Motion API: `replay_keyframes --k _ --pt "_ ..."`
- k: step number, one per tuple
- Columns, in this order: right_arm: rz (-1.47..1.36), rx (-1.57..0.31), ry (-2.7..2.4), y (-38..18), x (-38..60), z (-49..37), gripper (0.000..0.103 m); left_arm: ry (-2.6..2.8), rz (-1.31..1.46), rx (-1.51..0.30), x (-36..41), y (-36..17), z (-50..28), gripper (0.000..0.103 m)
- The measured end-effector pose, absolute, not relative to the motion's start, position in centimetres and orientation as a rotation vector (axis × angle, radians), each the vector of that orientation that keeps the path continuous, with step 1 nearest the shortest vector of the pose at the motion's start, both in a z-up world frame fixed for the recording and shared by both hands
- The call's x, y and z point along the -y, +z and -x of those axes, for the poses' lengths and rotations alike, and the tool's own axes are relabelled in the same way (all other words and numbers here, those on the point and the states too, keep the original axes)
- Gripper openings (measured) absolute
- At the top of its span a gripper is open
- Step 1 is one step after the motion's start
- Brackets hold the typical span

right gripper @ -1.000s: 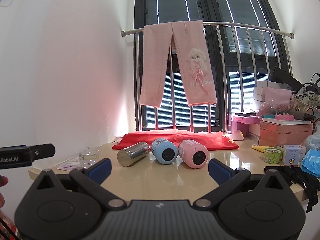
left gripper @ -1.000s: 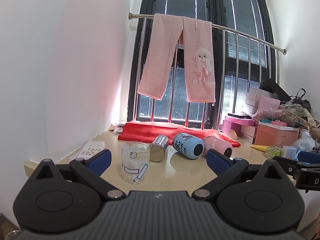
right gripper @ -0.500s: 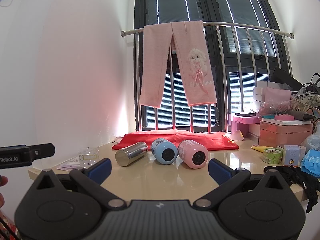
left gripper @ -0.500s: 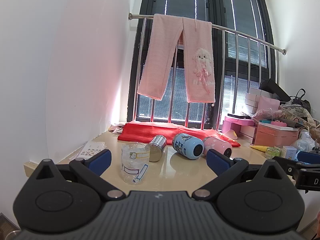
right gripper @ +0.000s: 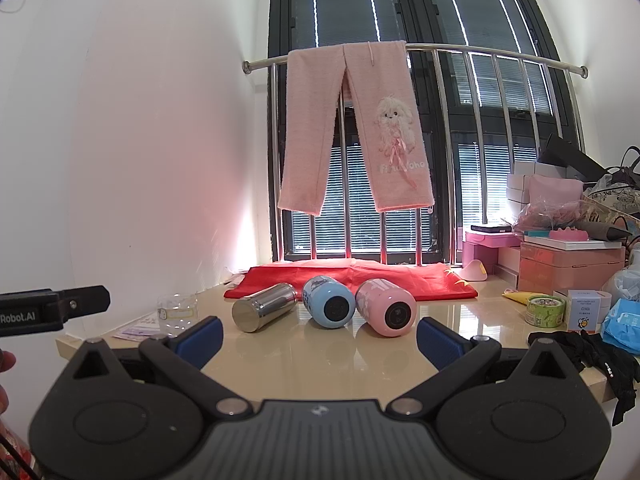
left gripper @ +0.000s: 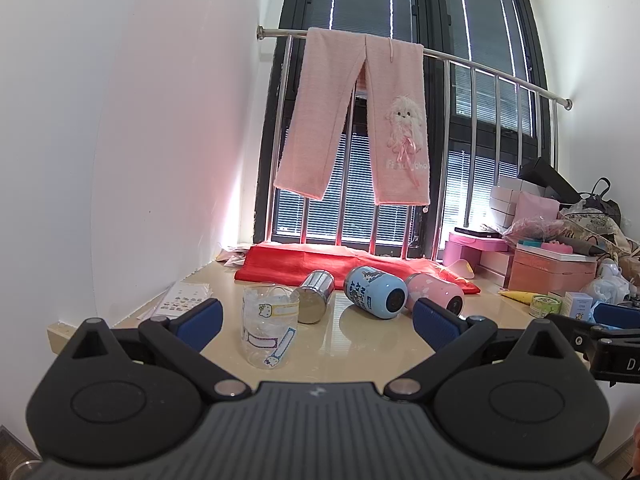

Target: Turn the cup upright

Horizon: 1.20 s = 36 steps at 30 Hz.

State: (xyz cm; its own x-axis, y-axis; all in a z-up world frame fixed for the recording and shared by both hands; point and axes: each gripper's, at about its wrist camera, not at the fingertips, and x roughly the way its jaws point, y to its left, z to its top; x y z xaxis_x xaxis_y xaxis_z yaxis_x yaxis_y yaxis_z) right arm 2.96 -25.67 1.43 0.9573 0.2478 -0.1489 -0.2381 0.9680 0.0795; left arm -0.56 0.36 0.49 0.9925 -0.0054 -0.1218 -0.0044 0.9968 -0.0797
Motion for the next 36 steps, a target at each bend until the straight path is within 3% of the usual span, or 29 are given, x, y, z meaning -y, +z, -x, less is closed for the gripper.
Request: replay_keyframes --k 15,36 --pt "-0.062 -0.208 0.234 1.7 27.5 -6.4 0.103 -0.113 0.043 -0.242 0.8 3.3 -4.4 0.103" --pt "0.057 -0.372 0.444 1.4 28.7 -28.9 0.103 -0.109 -0.181 -0.759 3.5 7.4 -32.4 0.103"
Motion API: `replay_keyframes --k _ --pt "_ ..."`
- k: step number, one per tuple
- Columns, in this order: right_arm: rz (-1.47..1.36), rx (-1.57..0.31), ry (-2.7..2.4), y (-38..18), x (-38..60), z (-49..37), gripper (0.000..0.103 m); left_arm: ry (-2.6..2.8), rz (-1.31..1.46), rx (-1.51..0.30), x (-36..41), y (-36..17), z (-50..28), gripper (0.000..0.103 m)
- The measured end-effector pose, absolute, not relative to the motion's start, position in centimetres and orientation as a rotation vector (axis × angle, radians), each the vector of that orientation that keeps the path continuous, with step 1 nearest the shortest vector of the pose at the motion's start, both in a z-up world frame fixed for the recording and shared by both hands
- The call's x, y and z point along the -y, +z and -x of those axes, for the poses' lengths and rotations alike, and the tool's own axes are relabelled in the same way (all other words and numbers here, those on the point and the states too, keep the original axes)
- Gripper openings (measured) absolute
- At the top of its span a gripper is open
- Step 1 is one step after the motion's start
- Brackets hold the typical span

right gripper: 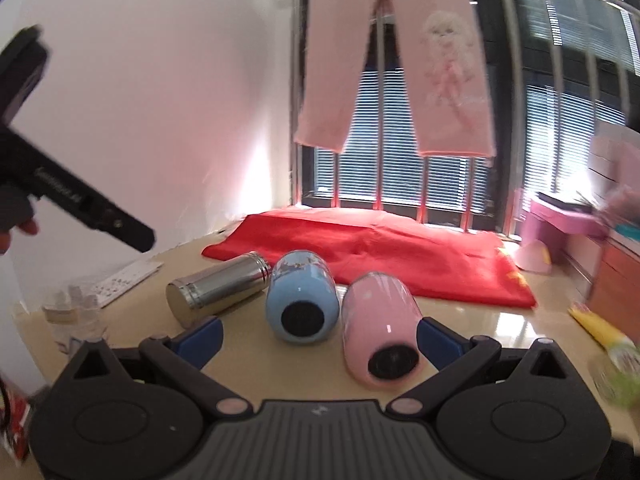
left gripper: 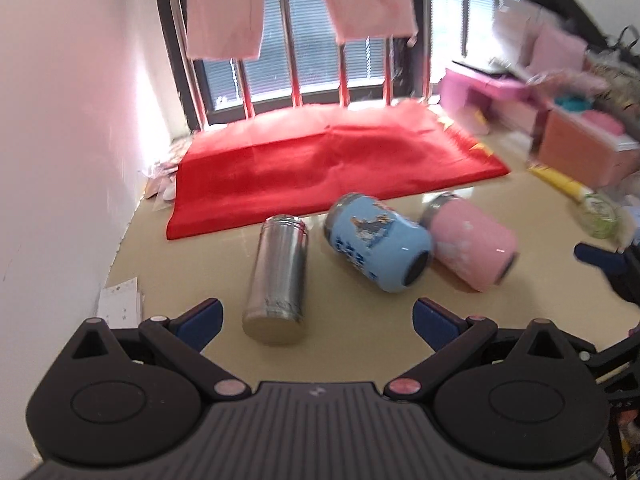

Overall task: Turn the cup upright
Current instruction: 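Move the left gripper to the silver tumbler and close on its body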

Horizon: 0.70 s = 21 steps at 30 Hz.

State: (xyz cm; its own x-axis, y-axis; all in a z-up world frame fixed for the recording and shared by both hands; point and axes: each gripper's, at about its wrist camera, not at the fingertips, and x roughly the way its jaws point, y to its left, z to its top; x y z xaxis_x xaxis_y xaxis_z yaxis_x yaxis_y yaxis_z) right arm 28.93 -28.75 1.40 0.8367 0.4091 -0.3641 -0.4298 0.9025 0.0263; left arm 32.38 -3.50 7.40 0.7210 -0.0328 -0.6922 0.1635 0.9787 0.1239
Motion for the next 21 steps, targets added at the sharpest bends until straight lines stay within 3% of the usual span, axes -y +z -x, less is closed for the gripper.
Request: replay_keyframes --k 15,20,21 --pt "0.172 -0.459 0.692 -0.2 26.2 -41.9 0.103 0.003 -0.263 -1.112 3.3 1.5 -49.5 0.103" --pt "0.155 -0.478 0.728 -1.2 26.1 -43.9 0.103 0.028 -0.318 -1.224 3.5 -2.1 -52.6 0.097" --pt "0.151 -0.474 0.726 -1.3 26.2 -44.0 0.103 0.028 -0.322 -1.257 3.4 -2.9 -52.9 0.089"
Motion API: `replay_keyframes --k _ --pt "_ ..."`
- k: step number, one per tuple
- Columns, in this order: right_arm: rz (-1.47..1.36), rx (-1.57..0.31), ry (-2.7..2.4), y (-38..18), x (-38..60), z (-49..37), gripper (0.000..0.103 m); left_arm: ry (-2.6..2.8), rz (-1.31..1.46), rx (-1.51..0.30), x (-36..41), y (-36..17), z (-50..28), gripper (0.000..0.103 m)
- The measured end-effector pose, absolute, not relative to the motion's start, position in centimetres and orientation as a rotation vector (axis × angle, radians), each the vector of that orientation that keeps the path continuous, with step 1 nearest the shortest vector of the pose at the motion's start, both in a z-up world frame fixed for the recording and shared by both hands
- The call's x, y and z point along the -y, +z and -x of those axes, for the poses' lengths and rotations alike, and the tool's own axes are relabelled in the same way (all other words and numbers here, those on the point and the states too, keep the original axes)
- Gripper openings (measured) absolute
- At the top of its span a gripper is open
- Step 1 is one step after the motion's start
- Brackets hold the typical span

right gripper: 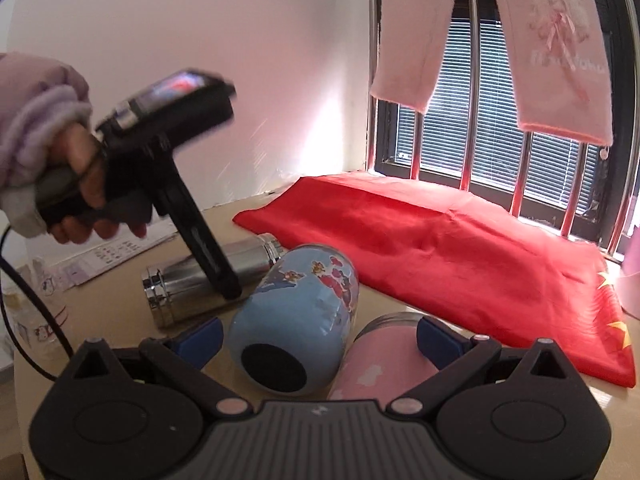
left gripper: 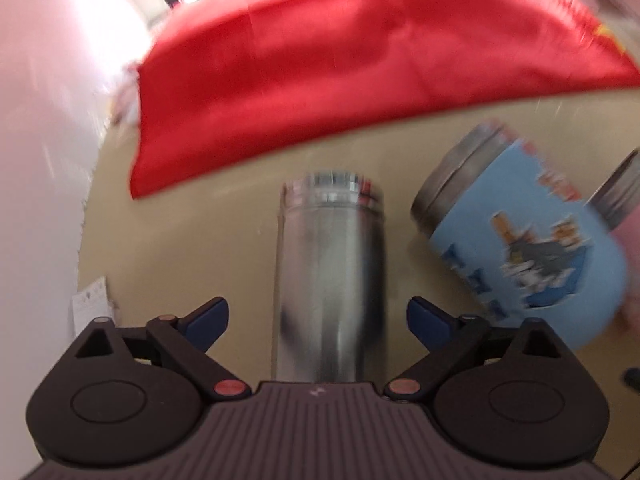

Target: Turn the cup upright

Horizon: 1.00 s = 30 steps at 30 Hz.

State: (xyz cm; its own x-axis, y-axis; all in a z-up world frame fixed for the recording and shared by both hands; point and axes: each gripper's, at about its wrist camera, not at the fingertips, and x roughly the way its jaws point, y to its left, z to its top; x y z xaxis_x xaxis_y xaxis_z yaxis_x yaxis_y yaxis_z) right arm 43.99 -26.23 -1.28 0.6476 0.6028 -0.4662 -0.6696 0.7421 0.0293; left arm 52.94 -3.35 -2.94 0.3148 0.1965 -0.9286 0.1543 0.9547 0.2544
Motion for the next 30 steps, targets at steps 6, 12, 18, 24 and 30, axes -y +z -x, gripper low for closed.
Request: replay_keyframes --k 6,12,18,24,30 --pt "0.129 -0.454 0.726 -0.9 26.9 -43.3 0.103 -0.021 -0.311 -1.285 3.2 -3.4 -51.7 0.063" --pt "0.111 -0.432 0.681 0.4 27.9 -41.3 0.103 -0.056 -0.336 -1.227 4.2 -0.3 -49.5 0.062" --pt "0.095 -0.388 0.615 2.8 28.9 -36.6 0.103 -0.094 -0.381 -1.132 6.4 4.2 -45.5 0.062" --pt "0.106 -0.382 0.535 3.4 30.1 -30.4 0.103 -0.288 -0.459 -1.086 12.1 4.9 -38.7 0.063" --pt "0.107 -0.453 0.462 2.0 31.8 -25.4 0.103 -0.432 -0.506 -1.172 16.1 -0.1 -34.0 0.063"
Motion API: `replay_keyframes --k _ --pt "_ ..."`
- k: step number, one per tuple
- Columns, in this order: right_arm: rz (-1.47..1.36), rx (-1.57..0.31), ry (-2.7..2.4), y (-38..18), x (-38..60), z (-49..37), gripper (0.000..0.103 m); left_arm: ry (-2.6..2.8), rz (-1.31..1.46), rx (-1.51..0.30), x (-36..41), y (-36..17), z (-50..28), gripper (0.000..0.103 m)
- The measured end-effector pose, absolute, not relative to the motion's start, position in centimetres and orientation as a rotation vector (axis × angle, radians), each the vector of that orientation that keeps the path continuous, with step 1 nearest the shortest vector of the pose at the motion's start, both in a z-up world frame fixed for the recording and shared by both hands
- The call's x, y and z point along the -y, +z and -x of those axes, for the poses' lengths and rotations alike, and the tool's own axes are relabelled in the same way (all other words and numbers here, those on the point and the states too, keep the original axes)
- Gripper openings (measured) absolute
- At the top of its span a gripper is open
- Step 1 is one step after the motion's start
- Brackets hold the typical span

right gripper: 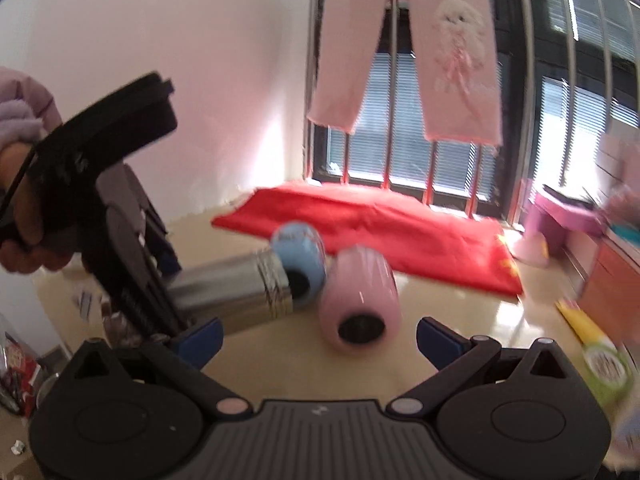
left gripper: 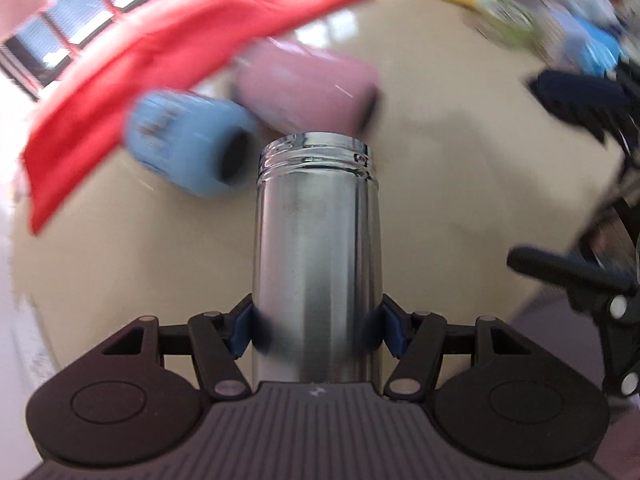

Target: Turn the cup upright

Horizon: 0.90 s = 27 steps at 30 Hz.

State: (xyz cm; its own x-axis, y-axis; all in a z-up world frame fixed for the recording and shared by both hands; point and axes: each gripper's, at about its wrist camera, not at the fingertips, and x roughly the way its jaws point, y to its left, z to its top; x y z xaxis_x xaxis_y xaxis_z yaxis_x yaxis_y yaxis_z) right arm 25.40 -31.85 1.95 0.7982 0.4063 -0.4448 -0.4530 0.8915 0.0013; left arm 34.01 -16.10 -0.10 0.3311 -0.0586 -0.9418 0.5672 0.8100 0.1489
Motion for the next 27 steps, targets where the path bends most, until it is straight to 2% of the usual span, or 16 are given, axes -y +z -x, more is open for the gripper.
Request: replay_keyframes --k 6,11,12,13,15,27 --pt "0.108 -0.523 0.376 0.4 34.3 -22.4 0.103 -0.45 -0.532 -1.221 18.0 -3.4 -33.0 0.063" --pt "0.091 -0.55 0.334 -0.1 35.7 -21.7 0.103 -0.445 -0.548 -1.221 18.9 -3.4 -33.3 0.065" --pt "0.089 -0.554 0.329 -0.1 35.7 -21.7 0.103 -0.445 -0.542 -1.205 18.9 -3.1 -33.1 0.071" --pt "0.088 -0.554 0.327 -0.2 35.8 -21.7 0.103 -0.457 -0.536 -1.182 19.0 -2.8 -32.9 0.085" --pt "0.09 -0.552 0.329 0.1 35.5 -21.7 0.103 -0.462 -0.512 -1.116 18.4 -1.5 -32.1 0.103" --pt "0.091 -0.653 0.328 2.2 27.1 -23.8 0.103 -0.266 -0.203 -0.732 5.6 5.1 -24.2 0.103"
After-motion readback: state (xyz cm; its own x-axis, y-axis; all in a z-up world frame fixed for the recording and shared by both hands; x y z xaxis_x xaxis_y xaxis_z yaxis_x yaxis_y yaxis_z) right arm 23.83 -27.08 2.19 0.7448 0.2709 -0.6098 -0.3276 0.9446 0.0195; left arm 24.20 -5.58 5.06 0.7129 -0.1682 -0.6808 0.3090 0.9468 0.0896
